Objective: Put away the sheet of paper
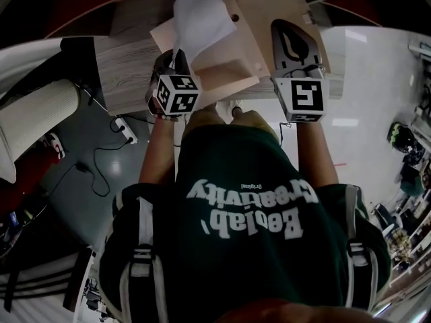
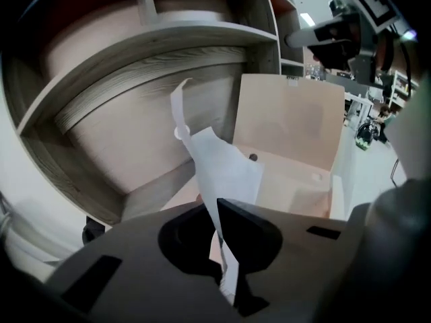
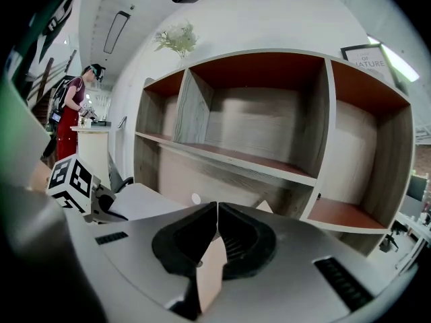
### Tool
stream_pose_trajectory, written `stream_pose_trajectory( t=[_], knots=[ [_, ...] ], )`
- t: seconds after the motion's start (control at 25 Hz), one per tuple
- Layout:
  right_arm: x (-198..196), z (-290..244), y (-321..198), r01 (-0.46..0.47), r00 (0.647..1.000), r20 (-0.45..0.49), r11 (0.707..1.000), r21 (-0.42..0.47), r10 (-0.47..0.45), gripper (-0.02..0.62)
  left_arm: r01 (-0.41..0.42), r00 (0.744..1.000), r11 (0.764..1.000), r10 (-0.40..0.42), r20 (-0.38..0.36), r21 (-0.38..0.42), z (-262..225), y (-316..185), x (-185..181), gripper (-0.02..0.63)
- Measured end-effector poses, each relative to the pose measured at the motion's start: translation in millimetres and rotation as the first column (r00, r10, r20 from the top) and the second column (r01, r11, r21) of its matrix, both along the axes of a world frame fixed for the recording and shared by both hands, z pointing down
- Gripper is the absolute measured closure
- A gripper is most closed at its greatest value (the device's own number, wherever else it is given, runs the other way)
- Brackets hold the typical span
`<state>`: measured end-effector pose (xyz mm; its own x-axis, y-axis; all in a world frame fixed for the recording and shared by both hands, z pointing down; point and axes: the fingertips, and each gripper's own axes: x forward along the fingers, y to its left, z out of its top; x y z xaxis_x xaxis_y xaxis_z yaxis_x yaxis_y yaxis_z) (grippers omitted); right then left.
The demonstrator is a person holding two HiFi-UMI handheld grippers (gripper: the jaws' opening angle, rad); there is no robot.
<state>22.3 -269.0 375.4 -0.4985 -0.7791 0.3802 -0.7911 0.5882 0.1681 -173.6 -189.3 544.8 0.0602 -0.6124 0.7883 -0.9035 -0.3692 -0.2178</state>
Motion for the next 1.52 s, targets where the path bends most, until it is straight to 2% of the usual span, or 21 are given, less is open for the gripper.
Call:
stream_pose_trajectory(
  t=[0.2,0.32,0.4,0.52,0.64,0.72,0.76,0.8,0.84,0.96,1.04,1.16,1.36,1.4,1.48,1.52],
  knots=[
    [4,-5,4,-0.017,1.000,-0.004,1.000,0.011,0.017,0.560,-0.088,0.988,0.994,0.096,-0.118,0.070,-41,-3,34,0.588],
    [7,-6,6,-0.029,1.000,-0.011,0.999,0.014,0.030,0.560,-0.162,0.969,0.977,0.184,-0.165,0.139,-77,-5,56,0.588],
    [10,-6,7,-0.039,0.999,-0.016,0.999,0.017,0.040,0.560,-0.210,0.947,0.960,0.246,-0.206,0.183,-100,-5,72,0.588],
    [15,-7,9,-0.056,0.998,-0.023,0.998,0.024,0.057,0.560,-0.267,0.897,0.931,0.334,-0.290,0.249,-134,-1,93,0.588],
    [21,-9,10,-0.070,0.997,-0.033,0.997,0.029,0.071,0.560,-0.287,0.812,0.913,0.392,-0.433,0.290,-161,4,111,0.588],
    [26,-9,10,-0.083,0.996,-0.036,0.996,0.029,0.084,0.560,-0.268,0.755,0.923,0.380,-0.535,0.276,-163,4,118,0.588],
    [27,-8,10,-0.088,0.995,-0.038,0.996,0.027,0.089,0.560,-0.253,0.740,0.935,0.352,-0.573,0.248,-154,2,118,0.588],
    [28,-6,11,-0.092,0.995,-0.041,0.995,0.025,0.093,0.560,-0.236,0.739,0.949,0.315,-0.595,0.209,-140,-1,117,0.588],
    [29,-5,12,-0.093,0.995,-0.045,0.995,0.023,0.094,0.560,-0.218,0.753,0.962,0.273,-0.599,0.164,-121,-5,113,0.588],
    [29,0,13,-0.095,0.994,-0.055,0.995,0.017,0.096,0.560,-0.158,0.830,0.986,0.165,-0.532,0.060,-60,-21,100,0.588],
    [30,2,14,-0.098,0.993,-0.060,0.995,0.013,0.098,0.560,-0.133,0.873,0.991,0.124,-0.471,0.015,-29,-29,96,0.588],
    [32,5,15,-0.105,0.992,-0.066,0.994,0.005,0.105,0.560,-0.131,0.926,0.991,0.113,-0.361,-0.027,4,-34,93,0.588],
    [33,11,14,-0.114,0.991,-0.075,0.993,-0.008,0.113,0.560,-0.134,0.964,0.987,0.109,-0.243,-0.086,45,-31,94,0.586],
    [32,12,15,-0.113,0.991,-0.076,0.994,-0.011,0.112,0.560,-0.134,0.971,0.987,0.113,-0.212,-0.087,50,-32,93,0.566],
    [32,15,17,-0.111,0.991,-0.080,0.994,-0.016,0.110,0.560,-0.137,0.982,0.988,0.126,-0.141,-0.074,56,-33,89,0.415],
    [32,16,18,-0.111,0.991,-0.082,0.994,-0.019,0.109,0.560,-0.141,0.986,0.988,0.135,-0.099,-0.062,56,-34,86,0.383]
  ],
)
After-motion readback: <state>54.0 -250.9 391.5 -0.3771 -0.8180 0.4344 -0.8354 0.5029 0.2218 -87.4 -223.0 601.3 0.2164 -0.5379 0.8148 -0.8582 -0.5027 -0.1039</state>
